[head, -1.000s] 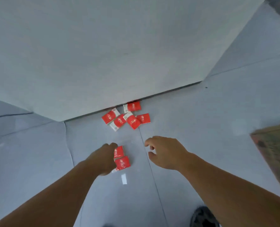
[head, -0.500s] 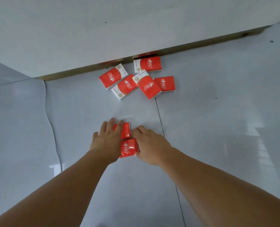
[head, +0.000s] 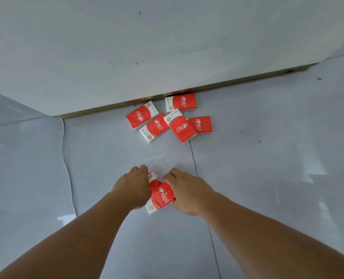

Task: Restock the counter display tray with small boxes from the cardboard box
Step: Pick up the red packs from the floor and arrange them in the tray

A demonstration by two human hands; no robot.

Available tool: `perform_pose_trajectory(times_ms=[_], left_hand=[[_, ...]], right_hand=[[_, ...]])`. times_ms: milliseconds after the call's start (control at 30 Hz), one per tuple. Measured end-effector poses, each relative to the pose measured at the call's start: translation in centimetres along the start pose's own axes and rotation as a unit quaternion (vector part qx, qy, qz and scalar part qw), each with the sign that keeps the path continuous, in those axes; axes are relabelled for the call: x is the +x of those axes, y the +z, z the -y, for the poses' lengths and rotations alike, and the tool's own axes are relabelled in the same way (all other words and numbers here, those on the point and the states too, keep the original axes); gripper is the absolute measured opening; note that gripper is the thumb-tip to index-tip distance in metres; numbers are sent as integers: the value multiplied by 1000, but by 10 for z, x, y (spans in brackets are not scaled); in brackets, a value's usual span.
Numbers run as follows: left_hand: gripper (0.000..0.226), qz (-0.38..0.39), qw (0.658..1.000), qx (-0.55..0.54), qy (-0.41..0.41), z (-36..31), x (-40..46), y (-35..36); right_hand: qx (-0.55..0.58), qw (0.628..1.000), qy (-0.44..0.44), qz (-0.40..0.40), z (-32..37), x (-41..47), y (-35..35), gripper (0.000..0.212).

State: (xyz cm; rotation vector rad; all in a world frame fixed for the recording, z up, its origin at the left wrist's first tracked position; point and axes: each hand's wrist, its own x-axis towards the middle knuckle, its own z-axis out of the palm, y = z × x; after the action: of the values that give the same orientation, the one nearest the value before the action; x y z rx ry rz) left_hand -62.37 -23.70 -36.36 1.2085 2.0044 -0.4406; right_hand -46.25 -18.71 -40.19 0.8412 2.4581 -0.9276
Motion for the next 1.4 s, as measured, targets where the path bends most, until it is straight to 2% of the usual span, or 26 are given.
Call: perform_pose_trajectory(times_ms=[133,233,400,567,700,800,900,1000,1133,1233,1300,1400], left_hand=[[44,2,1000,-24,0,-21,-25,-43],[42,-38,996,-81,-1,-40,-69,-89],[35,-88,984,-155,27,-87,-196,-192],[28,-106,973,-196,58,-136,-340,-312],[27,-78,980,-165,80,-181,-453,-402],[25,-50,984,-122,119,-219,-539,-470],[21,-71,982,-48,167,-252,-619,-535],[22,-117,978,-4,172,-274,-682,-592],[16,-181,967,7,180,-280,-737,-649],[13,-178,965,-79,177,-265,-759,-683],[20,-169,955,-163,182,-248,-767,-702],[38,-200,942,-203,179,-215,-770,-730]], right_hand=[[7,1000,1,-14,2,-18,-49,63],[37,997,0,-61,17,-52,-107,59],[133,983,25,-123,74,-150,-237,65],[168,973,40,-154,140,-284,-377,67],[133,983,43,-118,186,-390,-487,65],[103,988,47,-100,215,-467,-570,54],[86,989,35,-114,242,-534,-650,41],[46,991,31,-125,267,-583,-719,44],[50,988,8,-143,299,-620,-785,43],[33,985,1,-172,325,-633,-822,45],[47,982,4,-184,339,-634,-841,55],[89,976,-9,-198,356,-629,-866,59]])
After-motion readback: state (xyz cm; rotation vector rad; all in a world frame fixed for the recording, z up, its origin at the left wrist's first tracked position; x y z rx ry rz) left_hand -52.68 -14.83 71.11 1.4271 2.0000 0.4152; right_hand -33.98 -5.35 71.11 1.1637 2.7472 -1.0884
